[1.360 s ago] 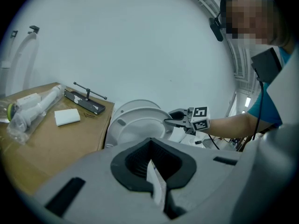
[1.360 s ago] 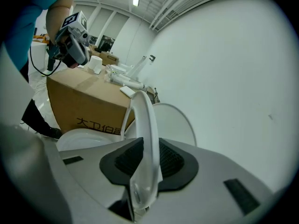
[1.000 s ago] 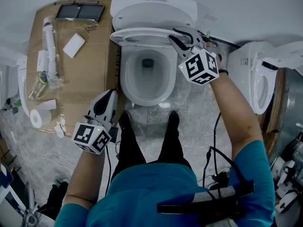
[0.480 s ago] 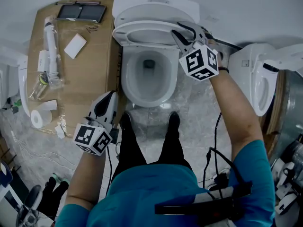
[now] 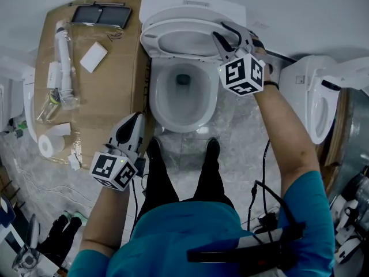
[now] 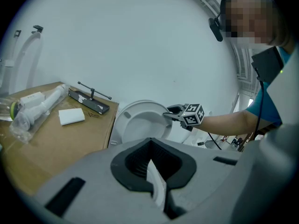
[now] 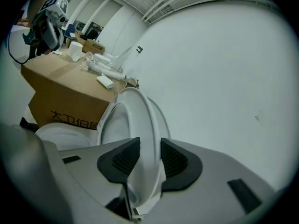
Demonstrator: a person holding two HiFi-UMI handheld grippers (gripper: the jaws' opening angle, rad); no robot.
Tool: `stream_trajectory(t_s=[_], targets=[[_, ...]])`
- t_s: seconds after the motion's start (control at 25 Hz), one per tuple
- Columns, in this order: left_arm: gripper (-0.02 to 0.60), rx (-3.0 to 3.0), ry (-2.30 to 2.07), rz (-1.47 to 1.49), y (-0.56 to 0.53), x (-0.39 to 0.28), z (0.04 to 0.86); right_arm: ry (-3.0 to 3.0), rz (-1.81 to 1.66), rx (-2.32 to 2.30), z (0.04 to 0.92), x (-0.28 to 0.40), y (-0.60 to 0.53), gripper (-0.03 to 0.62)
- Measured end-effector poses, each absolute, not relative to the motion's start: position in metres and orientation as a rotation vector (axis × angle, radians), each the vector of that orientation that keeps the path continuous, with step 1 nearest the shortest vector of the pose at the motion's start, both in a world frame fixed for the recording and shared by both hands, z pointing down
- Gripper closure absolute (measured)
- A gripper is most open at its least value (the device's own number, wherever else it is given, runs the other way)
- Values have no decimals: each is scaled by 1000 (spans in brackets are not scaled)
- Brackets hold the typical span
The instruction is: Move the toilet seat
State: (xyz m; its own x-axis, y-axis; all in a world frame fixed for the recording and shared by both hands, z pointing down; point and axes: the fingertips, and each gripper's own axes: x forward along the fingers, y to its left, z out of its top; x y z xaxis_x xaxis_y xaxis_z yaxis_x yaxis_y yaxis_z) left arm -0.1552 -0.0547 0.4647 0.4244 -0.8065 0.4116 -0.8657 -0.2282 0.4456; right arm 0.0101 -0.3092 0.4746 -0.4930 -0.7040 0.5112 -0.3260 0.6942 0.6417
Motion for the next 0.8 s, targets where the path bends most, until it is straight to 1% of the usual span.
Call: stream_trajectory(t_s=[0.12, 0.16, 0.36, 0.4, 0.8], targets=[[595, 2058, -1408, 123, -56, -156, 464, -2075, -644, 851, 469, 12, -318, 467], [595, 2059, -1407, 126, -56, -156, 465, -2067, -655, 880, 467, 12, -321, 494], [595, 2058, -1408, 134, -56, -158, 468, -2039, -648, 924, 465, 11, -343, 490], [595, 2058, -1406, 136, -57, -158, 468, -2040, -641, 919, 466, 11, -346, 481], [595, 2061, -1407, 135, -61, -160, 467, -2054, -642, 902, 467, 10, -347, 484]])
